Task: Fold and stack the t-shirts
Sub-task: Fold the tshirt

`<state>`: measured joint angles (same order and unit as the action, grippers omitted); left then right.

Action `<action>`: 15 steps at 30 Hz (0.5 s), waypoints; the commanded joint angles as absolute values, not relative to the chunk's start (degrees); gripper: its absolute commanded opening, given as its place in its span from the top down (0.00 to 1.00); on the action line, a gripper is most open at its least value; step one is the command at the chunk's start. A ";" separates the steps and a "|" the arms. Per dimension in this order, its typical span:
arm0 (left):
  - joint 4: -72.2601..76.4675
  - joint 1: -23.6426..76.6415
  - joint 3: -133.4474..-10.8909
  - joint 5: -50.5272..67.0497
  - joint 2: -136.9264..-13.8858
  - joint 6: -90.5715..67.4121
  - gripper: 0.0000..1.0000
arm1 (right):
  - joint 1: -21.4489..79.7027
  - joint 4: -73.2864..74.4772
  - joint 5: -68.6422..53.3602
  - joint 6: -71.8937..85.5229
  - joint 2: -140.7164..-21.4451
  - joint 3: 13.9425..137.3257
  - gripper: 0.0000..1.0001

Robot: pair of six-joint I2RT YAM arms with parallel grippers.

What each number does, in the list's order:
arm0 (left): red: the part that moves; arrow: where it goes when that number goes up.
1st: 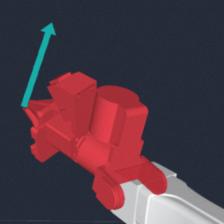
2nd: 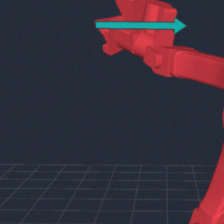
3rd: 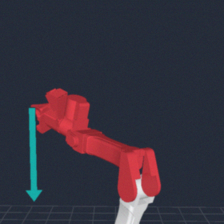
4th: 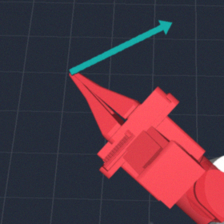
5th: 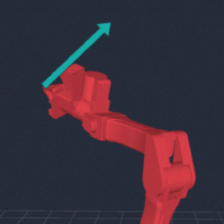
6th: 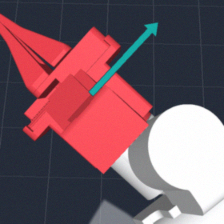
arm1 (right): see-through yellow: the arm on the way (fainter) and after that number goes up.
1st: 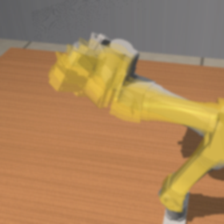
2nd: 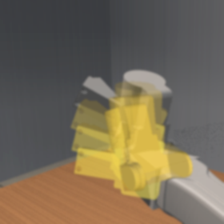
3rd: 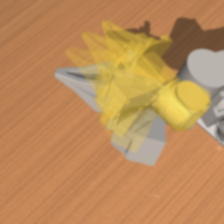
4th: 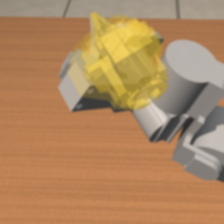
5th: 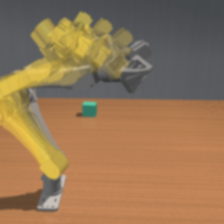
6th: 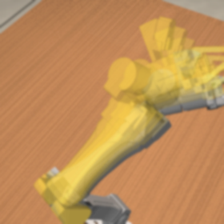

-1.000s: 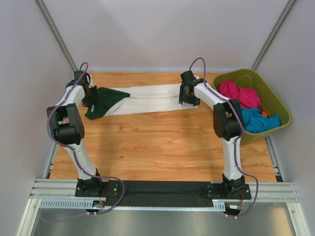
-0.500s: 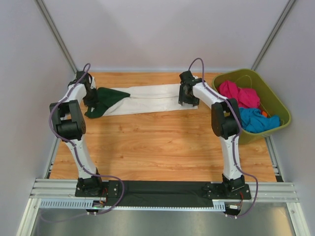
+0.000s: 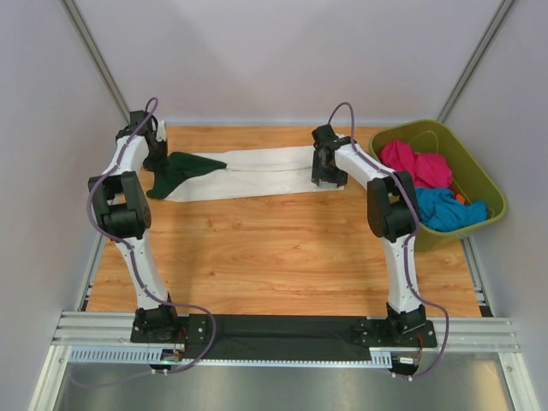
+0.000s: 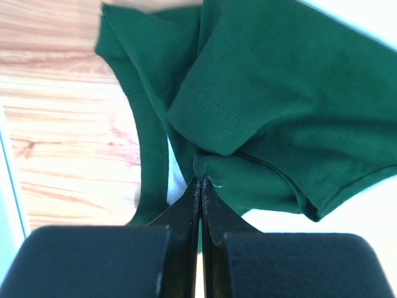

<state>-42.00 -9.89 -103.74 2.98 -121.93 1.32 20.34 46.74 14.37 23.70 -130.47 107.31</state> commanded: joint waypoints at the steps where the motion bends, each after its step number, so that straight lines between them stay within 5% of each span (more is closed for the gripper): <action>1: -44.56 -9.76 -105.65 2.12 -124.19 5.01 1.00 | 20.21 47.28 16.17 23.64 -131.75 108.81 0.34; 15: -42.54 -9.05 -110.04 -4.39 -129.73 3.25 0.98 | 19.77 47.37 16.00 23.47 -131.66 109.07 0.34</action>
<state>-43.90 -9.13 -107.18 -1.83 -129.19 3.38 20.16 46.70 14.85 23.73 -130.89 107.33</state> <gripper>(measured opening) 0.011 0.662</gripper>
